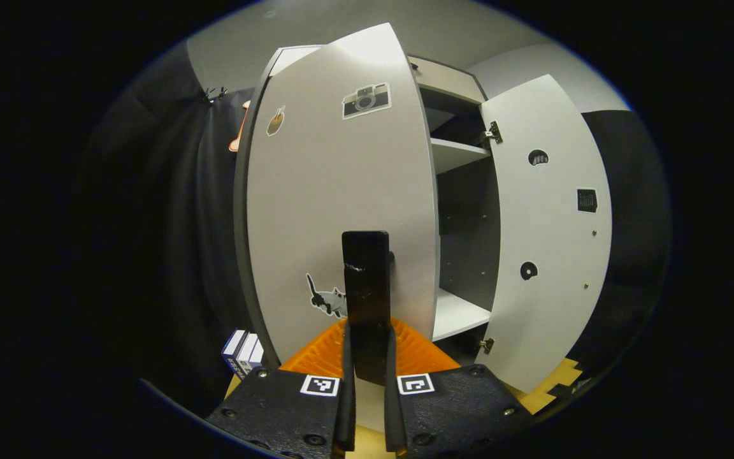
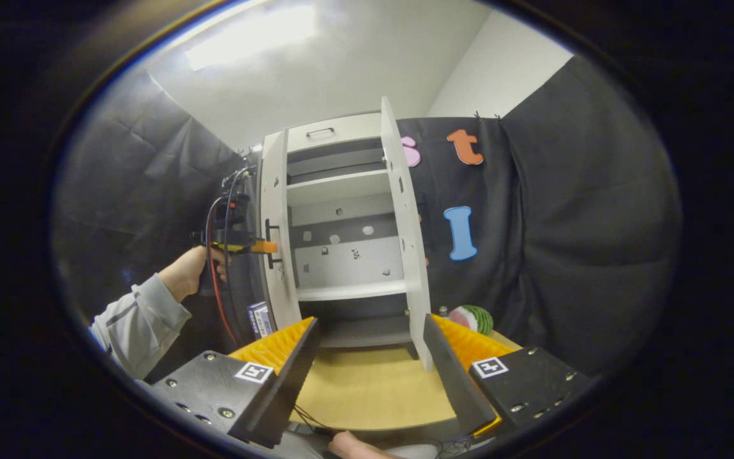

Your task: Open the right door of the double-door shoe cabinet with the right hand, and open the left door with the left hand.

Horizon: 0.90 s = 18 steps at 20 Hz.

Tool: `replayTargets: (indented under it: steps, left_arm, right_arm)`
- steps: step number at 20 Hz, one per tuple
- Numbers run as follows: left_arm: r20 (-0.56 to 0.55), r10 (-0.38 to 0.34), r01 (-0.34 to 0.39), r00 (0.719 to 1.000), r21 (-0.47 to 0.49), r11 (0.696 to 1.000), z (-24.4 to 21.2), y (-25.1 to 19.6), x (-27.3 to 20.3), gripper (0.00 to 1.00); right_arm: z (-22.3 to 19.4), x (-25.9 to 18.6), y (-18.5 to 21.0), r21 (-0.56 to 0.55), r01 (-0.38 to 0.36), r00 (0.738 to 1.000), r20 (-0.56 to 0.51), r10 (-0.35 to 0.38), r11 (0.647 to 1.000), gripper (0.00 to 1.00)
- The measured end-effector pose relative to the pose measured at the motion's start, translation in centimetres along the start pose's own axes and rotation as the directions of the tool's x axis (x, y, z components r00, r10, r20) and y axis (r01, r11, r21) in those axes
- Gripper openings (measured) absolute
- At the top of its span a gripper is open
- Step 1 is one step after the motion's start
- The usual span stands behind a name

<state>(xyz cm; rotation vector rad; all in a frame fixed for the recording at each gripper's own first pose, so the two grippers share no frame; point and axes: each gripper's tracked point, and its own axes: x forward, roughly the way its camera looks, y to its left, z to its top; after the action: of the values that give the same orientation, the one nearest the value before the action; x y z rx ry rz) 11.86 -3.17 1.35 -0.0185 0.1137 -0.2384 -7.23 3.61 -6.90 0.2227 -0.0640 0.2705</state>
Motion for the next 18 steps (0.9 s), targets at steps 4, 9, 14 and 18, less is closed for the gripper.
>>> replayTargets:
  steps: [4, 9, 14, 18]
  left_arm:
    - [0.0, 0.018, -0.018, 1.0, 0.009, 1.0, 0.0, 0.6, -0.6, 0.19]
    - [-0.004, 0.051, -0.05, 0.999, 0.023, 0.998, -0.1, 1.5, -0.9, 0.19]
    - [-0.003, 0.081, -0.081, 0.997, 0.05, 0.995, 0.0, 2.6, -1.1, 0.18]
    - [-0.004, 0.145, -0.145, 0.989, 0.059, 0.988, 0.0, 5.1, -2.2, 0.19]
  right_arm:
    - [-0.4, -0.2, 0.7, -0.012, -0.019, 1.0, -0.018, 0.019, 1.0, 0.98]
    - [0.2, -0.5, 1.3, -0.005, -0.043, 0.999, -0.004, 0.043, 0.999, 1.0]
    - [0.1, -0.5, 2.2, 0.014, -0.053, 0.999, -0.001, 0.053, 0.999, 0.98]
    - [0.1, -0.7, 2.6, 0.017, -0.064, 0.998, -0.004, 0.064, 0.998, 0.92]
